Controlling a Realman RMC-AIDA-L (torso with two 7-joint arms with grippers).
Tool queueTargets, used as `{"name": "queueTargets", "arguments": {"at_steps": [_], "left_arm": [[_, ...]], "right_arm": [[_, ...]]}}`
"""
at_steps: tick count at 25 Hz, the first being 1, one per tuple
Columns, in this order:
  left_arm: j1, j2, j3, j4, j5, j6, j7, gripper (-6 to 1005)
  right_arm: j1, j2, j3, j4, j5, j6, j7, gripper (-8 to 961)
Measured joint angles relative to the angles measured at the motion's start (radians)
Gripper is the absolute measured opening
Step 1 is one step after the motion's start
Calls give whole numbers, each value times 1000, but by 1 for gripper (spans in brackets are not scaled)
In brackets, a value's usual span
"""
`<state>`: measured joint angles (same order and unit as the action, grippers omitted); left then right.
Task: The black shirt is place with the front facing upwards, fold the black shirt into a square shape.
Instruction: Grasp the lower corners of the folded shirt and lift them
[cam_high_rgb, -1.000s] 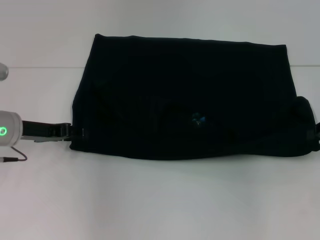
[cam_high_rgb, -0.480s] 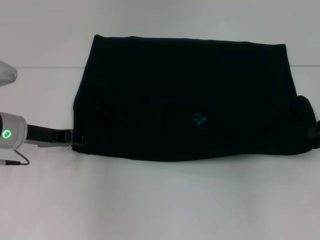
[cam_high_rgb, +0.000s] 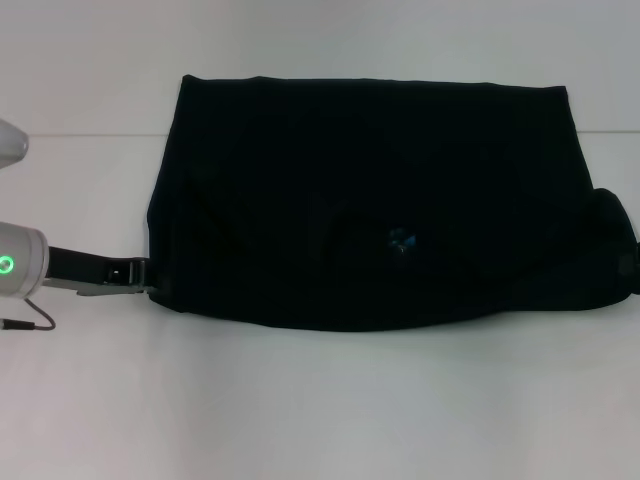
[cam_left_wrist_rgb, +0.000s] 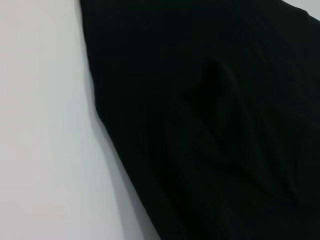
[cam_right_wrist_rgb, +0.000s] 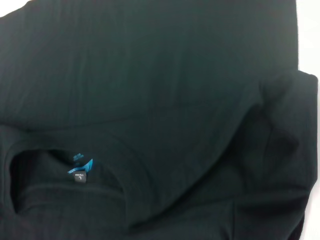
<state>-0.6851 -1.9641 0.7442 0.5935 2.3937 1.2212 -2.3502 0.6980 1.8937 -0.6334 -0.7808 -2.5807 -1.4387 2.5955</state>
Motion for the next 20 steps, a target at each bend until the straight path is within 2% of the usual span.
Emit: {"name": "queueTargets", "arguments": {"at_steps": [3, 9, 17, 20], "left_arm": [[-1, 9, -21, 9, 3, 64, -6, 3], [11, 40, -52, 34, 28, 290, -9, 4], [74, 33, -59, 130, 106, 605, 14, 5], [84, 29, -60, 141, 115, 664, 30, 6]], "right_arm": [[0, -2, -2, 0, 2, -11, -1, 95], [-9, -4, -21, -11, -4, -126, -22, 95], [-81, -7, -33, -12, -7, -307, -69, 95], [-117, -7, -51, -18, -8, -340, -74, 95]]}}
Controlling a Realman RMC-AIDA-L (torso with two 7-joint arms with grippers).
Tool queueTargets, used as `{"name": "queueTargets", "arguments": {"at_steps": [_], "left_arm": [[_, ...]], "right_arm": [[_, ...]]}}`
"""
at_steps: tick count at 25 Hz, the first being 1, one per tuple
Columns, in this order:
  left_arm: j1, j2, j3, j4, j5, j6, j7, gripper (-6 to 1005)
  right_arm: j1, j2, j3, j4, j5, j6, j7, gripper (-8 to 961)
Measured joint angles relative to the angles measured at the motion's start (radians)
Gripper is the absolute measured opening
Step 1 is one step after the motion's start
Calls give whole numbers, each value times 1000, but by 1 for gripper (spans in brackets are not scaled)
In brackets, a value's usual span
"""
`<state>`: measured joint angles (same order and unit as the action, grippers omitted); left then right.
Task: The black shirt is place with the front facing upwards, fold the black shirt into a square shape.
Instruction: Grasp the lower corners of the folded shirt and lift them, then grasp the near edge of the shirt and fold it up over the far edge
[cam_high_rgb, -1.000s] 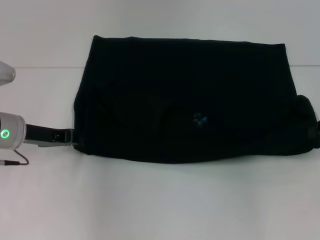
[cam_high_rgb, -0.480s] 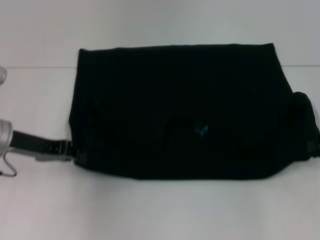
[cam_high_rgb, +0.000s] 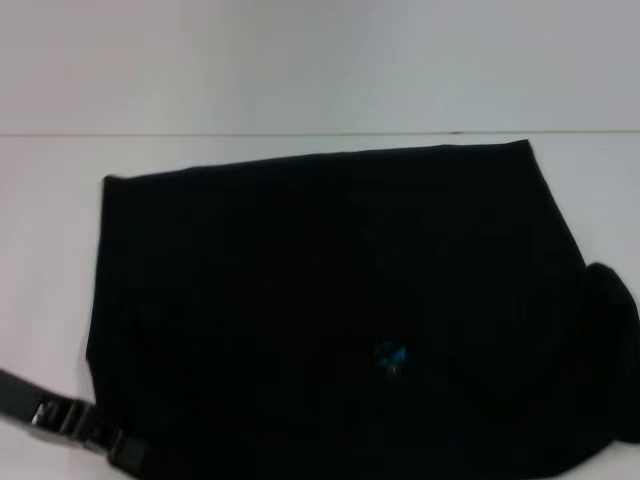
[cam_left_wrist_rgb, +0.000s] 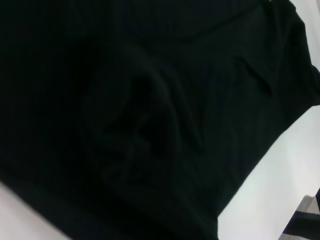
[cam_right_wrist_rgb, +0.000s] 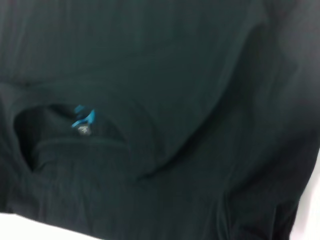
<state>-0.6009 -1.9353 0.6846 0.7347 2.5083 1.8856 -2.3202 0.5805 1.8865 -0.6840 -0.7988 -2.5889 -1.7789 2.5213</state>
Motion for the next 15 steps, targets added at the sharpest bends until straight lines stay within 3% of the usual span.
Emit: {"name": "queueTargets", "arguments": {"at_steps": [5, 11, 15], "left_arm": [[-6, 3, -28, 10, 45, -8, -4, 7], [-19, 4, -6, -14, 69, -31, -6, 7], [-22, 7, -29, -11, 79, -49, -6, 8]], "right_arm": [[-20, 4, 18, -9, 2, -53, -22, 95], [-58, 35, 32, -69, 0, -112, -25, 96], [-51, 37, 76, -68, 5, -108, -26, 96]]}}
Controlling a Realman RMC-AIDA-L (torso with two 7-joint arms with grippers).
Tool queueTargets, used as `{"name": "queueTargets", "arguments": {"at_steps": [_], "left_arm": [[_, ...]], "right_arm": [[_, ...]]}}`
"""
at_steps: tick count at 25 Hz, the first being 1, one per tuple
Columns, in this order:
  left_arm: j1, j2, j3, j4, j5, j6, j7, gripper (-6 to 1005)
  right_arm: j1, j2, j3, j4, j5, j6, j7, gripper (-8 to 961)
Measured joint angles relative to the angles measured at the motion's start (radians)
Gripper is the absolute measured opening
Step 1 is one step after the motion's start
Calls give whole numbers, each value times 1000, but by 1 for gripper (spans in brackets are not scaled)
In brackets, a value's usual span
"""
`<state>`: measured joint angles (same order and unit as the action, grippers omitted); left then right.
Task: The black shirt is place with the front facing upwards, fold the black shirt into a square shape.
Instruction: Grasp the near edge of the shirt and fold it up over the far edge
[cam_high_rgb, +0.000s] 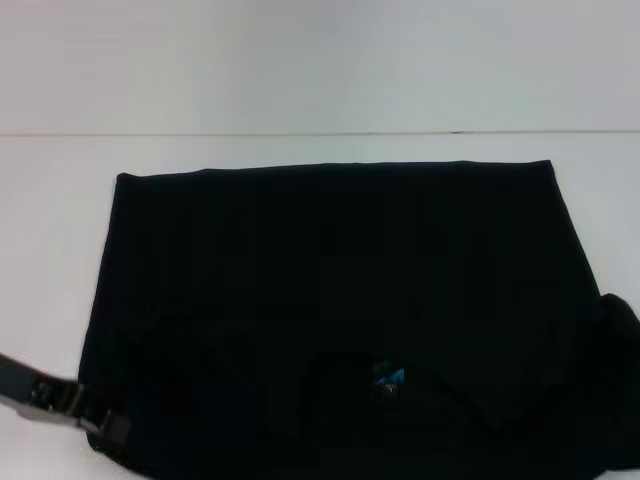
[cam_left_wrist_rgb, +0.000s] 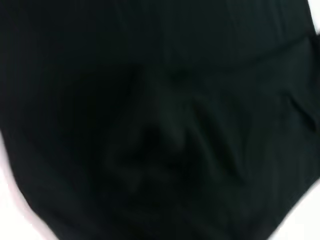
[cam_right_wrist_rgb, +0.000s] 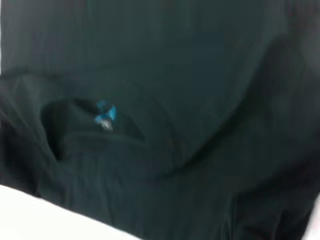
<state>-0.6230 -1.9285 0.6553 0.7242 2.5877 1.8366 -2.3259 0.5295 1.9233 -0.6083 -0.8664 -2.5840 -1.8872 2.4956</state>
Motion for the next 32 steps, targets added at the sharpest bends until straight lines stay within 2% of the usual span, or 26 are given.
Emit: {"name": "queueTargets", "arguments": {"at_steps": [4, 6, 9, 11, 13, 17, 21, 25, 29, 32], "left_arm": [[-30, 13, -84, 0, -8, -57, -5, 9], [-55, 17, -124, -2, -9, -92, -20, 9], [-102, 21, -143, -7, -9, -189, -74, 10], [-134, 23, -133, -24, -3, -271, -117, 10], [-166, 28, -121, -53, 2, -351, -147, 10], [-229, 34, -74, -124, 5, -562, -227, 11], [-256, 18, -23, -155, 6, -734, -293, 11], [-274, 15, 9, -182, 8, -788, -307, 12], [-283, 3, 48, -191, 9, -858, -333, 13], [-284, -1, 49, -193, 9, -893, -336, 13]], "right_arm": [[56, -7, 79, 15, 9, 37, -9, 96], [95, -20, 121, 39, 17, 80, -7, 96], [158, -49, 185, 104, 34, 202, 11, 96], [186, -57, 200, 134, 61, 316, 23, 96], [210, -55, 198, 160, 94, 445, 31, 95], [265, -36, 188, 243, 126, 724, 28, 93], [308, -11, 126, 330, 127, 943, 22, 92], [338, 21, 65, 373, 128, 1089, 22, 93], [356, 58, 15, 378, 128, 1203, 25, 94], [367, 69, 0, 385, 128, 1252, 28, 94]]}}
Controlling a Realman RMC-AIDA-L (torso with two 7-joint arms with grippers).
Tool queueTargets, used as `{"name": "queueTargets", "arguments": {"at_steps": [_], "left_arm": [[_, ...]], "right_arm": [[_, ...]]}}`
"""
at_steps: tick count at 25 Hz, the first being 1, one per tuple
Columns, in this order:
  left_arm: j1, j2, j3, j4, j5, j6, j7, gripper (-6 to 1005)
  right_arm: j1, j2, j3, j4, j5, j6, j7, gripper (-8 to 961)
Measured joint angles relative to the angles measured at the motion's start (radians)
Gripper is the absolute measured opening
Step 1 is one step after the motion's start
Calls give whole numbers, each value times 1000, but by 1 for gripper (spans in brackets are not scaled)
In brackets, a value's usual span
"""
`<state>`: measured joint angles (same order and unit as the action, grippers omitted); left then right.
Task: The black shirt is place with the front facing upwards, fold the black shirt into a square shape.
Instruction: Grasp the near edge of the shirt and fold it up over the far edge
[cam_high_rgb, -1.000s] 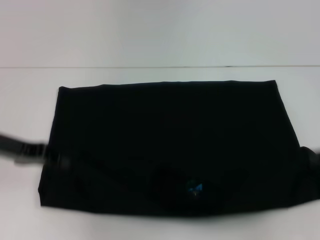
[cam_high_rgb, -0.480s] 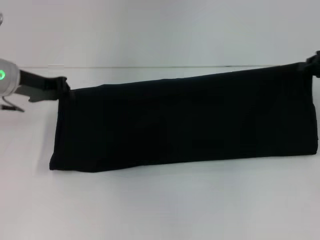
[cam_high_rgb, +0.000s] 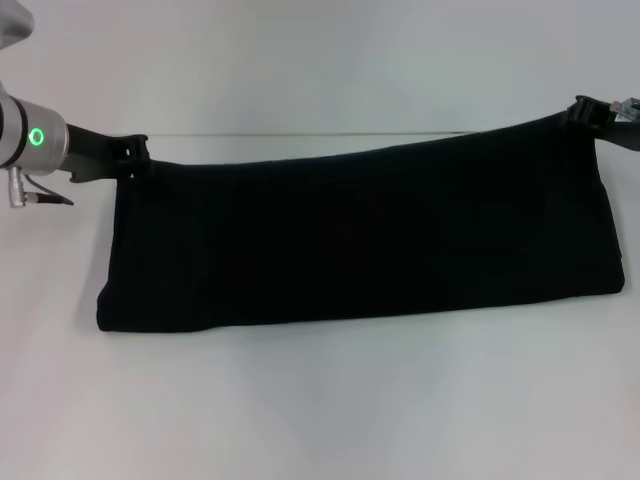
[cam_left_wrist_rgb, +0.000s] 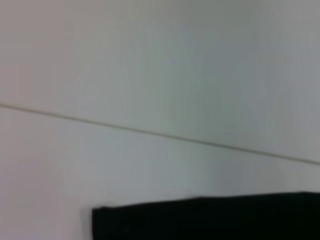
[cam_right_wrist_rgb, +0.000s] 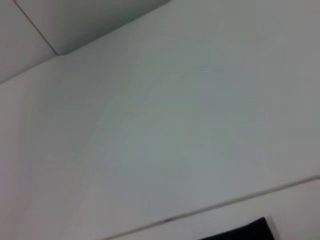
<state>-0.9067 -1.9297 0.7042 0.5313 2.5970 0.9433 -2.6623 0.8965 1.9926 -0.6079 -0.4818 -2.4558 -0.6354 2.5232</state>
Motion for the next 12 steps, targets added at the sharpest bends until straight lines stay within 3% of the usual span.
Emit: {"name": "queueTargets", "arguments": {"at_steps": [12], "left_arm": [[-18, -9, 53, -5, 6, -83, 1, 15]], "right_arm": [[22, 12, -65, 45, -2, 112, 4, 96]]}}
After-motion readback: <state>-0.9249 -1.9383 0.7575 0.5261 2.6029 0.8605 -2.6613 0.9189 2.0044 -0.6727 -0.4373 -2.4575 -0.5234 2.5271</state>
